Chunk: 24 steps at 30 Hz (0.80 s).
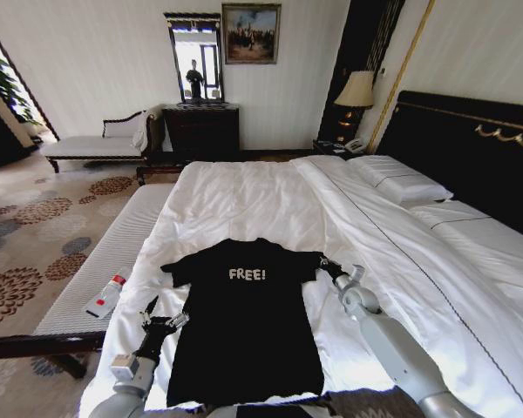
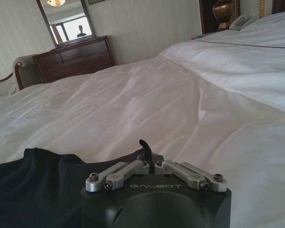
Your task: Fold the clothes on the bed.
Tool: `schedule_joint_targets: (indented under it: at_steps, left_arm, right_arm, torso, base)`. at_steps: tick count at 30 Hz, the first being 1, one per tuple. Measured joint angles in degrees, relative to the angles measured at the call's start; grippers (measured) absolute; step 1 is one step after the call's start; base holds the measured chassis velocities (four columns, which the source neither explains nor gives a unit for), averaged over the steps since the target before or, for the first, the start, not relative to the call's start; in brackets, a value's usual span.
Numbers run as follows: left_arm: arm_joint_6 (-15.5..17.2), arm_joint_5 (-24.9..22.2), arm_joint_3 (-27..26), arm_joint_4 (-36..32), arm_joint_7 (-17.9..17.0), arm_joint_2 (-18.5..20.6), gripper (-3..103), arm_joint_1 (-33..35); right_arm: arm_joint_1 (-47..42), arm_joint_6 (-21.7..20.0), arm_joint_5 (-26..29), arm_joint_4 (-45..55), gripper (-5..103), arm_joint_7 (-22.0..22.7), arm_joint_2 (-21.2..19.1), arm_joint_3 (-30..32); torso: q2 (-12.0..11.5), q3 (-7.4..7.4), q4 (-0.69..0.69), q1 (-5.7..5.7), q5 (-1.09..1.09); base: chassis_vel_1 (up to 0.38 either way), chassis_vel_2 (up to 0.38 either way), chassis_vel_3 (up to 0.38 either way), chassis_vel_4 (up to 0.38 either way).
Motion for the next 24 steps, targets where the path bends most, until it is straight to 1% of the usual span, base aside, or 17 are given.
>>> schedule_joint_targets:
  at_steps: [2, 5, 11, 13, 14, 16, 19, 20, 22, 24]
  left_arm:
    - [0.00, -0.08, -0.02, 0.02, -0.02, 0.06, 100, -0.05]
    - [-0.01, -0.16, -0.10, 0.26, -0.02, 0.05, 100, -0.07]
    - [-0.05, -0.21, -0.02, 0.41, -0.02, -0.14, 100, -0.20]
    - [-0.05, -0.21, -0.02, 0.41, -0.02, -0.16, 100, -0.19]
    - [-0.13, -0.23, -0.19, 0.38, -0.02, -0.16, 100, -0.04]
    - [-0.18, -0.27, -0.40, 0.27, -0.02, -0.15, 100, 0.13]
    - [-0.33, -0.72, -1.49, -0.39, -0.02, -0.13, 100, 0.89]
    - [-0.33, -0.72, -1.49, -0.39, -0.02, -0.13, 100, 0.89]
    - [-0.42, -0.86, -2.14, -0.82, 0.04, -0.14, 100, 1.40]
    - [-0.54, -0.99, -2.70, -1.06, 0.13, -0.14, 100, 1.79]
  right_arm:
    - [0.00, -0.71, 0.28, 0.10, 0, 1.30, -0.05, 0.10]
    - [0.04, -1.39, 0.54, 0.82, 0, 2.12, -0.28, 0.06]
    - [0.81, -1.51, -0.75, 2.53, 0, 2.04, -0.96, -1.89]
    - [1.38, -1.49, -1.21, 3.56, 0, 1.69, -1.25, -3.28]
    - [2.04, -1.80, -0.78, 4.81, 0, 1.61, -1.32, -4.79]
    - [2.58, -2.05, -0.41, 5.63, 0, 1.64, -1.18, -5.88]
    - [4.15, -2.56, 0.03, 7.30, 0, 2.01, 0.57, -9.49]
    - [4.15, -2.56, 0.03, 7.30, 0, 2.01, 0.57, -9.49]
    - [4.77, -2.61, -0.06, 7.76, 0, 2.11, 1.54, -11.42]
    - [5.31, -2.61, -0.50, 7.83, 0, 2.14, 2.23, -13.51]
  torso:
    - [0.00, 0.00, 0.00, 0.00, 0.00]
    - [0.00, 0.00, 0.00, 0.00, 0.00]
    - [0.00, 0.00, -0.01, 0.00, -0.01]
    - [0.00, 0.00, -0.01, 0.00, -0.01]
    - [0.00, 0.00, -0.01, 0.00, -0.01]
    - [0.00, 0.00, 0.00, 0.00, -0.02]
    - [0.00, 0.00, 0.01, 0.00, -0.01]
    - [0.00, 0.00, 0.01, 0.00, -0.01]
    - [0.00, 0.00, 0.02, 0.00, -0.01]
    - [0.00, 0.00, -0.01, 0.00, -0.02]
  base:
    - [0.000, 0.000, 0.000, 0.000]
    - [0.000, 0.000, 0.000, 0.000]
    - [0.000, 0.000, 0.000, 0.000]
    - [0.000, 0.000, 0.000, 0.000]
    - [0.000, 0.000, 0.000, 0.000]
    - [0.000, 0.000, 0.000, 0.000]
    - [0.000, 0.000, 0.000, 0.000]
    - [0.000, 0.000, 0.000, 0.000]
    - [0.000, 0.000, 0.000, 0.000]
    - [0.000, 0.000, 0.000, 0.000]
